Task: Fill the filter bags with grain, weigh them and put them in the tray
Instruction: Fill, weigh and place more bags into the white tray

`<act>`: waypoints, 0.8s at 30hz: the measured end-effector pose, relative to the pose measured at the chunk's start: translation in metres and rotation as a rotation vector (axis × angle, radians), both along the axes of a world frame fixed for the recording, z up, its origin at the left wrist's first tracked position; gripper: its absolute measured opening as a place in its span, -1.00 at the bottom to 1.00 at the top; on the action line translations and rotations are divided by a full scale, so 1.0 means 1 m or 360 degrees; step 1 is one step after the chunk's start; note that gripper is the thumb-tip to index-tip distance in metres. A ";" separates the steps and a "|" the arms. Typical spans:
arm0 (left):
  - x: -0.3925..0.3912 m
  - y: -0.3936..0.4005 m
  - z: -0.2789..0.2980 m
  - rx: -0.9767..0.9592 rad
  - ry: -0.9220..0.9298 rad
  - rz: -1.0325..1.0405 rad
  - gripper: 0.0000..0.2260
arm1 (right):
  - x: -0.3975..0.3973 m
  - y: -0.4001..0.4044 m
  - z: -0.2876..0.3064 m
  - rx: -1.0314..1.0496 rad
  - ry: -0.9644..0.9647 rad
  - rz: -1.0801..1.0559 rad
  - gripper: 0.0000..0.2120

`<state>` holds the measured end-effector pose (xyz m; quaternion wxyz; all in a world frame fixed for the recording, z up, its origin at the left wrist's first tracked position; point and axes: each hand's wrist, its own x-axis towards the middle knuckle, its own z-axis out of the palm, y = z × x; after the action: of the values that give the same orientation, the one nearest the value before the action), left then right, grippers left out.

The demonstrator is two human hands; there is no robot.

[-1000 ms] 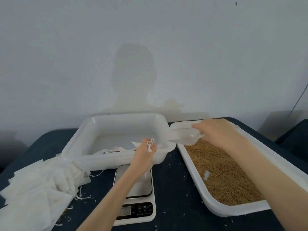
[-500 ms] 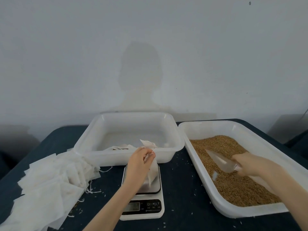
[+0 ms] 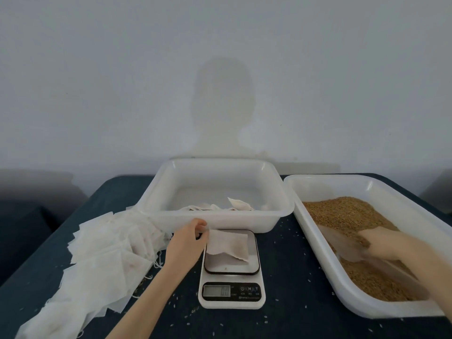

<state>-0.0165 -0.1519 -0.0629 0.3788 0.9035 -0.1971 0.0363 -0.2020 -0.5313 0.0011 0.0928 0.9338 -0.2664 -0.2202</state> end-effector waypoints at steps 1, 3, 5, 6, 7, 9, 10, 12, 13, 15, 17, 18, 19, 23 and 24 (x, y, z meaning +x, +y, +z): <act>0.002 0.004 0.000 0.0001 -0.0010 0.0020 -0.85 | 0.002 0.004 0.007 -0.0053 -0.0079 0.0018 -0.49; 0.004 0.010 0.001 -0.0019 -0.0001 0.0059 -0.87 | 0.007 0.017 0.023 -0.0186 -0.0342 0.0086 -0.56; 0.006 0.014 0.002 -0.0037 0.0017 0.0077 -0.89 | 0.013 0.039 0.037 -0.0302 -0.0701 0.0198 -0.66; 0.006 0.015 0.003 -0.0035 0.0020 0.0080 -0.90 | 0.016 0.052 0.042 -0.0311 -0.0884 0.0266 -0.71; 0.006 0.016 0.003 -0.0034 0.0020 0.0082 -0.91 | 0.020 0.067 0.046 -0.0281 -0.1031 0.0332 -0.74; 0.006 0.018 0.004 -0.0037 0.0016 0.0090 -0.91 | 0.028 0.098 0.052 -0.0155 -0.1158 0.0438 -0.77; 0.006 0.019 0.004 -0.0043 0.0019 0.0097 -0.92 | 0.032 0.112 0.053 -0.0093 -0.1152 0.0488 -0.78; 0.007 0.023 0.004 -0.0068 0.0040 0.0110 -0.91 | 0.039 0.136 0.050 -0.0013 -0.1126 0.0601 -0.77; 0.008 0.025 0.003 -0.0072 0.0041 0.0109 -0.92 | 0.042 0.145 0.047 0.0025 -0.1124 0.0647 -0.77; 0.009 0.030 0.003 -0.0072 0.0028 0.0101 -0.92 | 0.046 0.158 0.041 0.0099 -0.1113 0.0677 -0.78; 0.009 0.035 0.002 -0.0078 0.0027 0.0108 -0.91 | 0.050 0.168 0.033 0.0143 -0.1061 0.0683 -0.79; 0.009 0.037 0.002 -0.0076 0.0027 0.0113 -0.91 | 0.052 0.172 0.029 0.0164 -0.1045 0.0694 -0.79; 0.009 0.037 0.002 -0.0075 0.0026 0.0114 -0.91 | 0.055 0.177 0.026 0.0192 -0.1045 0.0706 -0.78; 0.001 0.028 0.003 -0.0004 0.0022 -0.0002 -0.92 | 0.068 0.196 0.012 0.0313 -0.1055 0.0777 -0.79; -0.002 0.023 0.003 0.0055 0.0030 -0.0064 -0.91 | 0.072 0.200 0.009 0.0339 -0.1057 0.0789 -0.79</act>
<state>-0.0182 -0.1288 -0.0600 0.3657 0.9061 -0.2122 0.0168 -0.1300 -0.3312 0.0097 -0.0450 0.9941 -0.0250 0.0952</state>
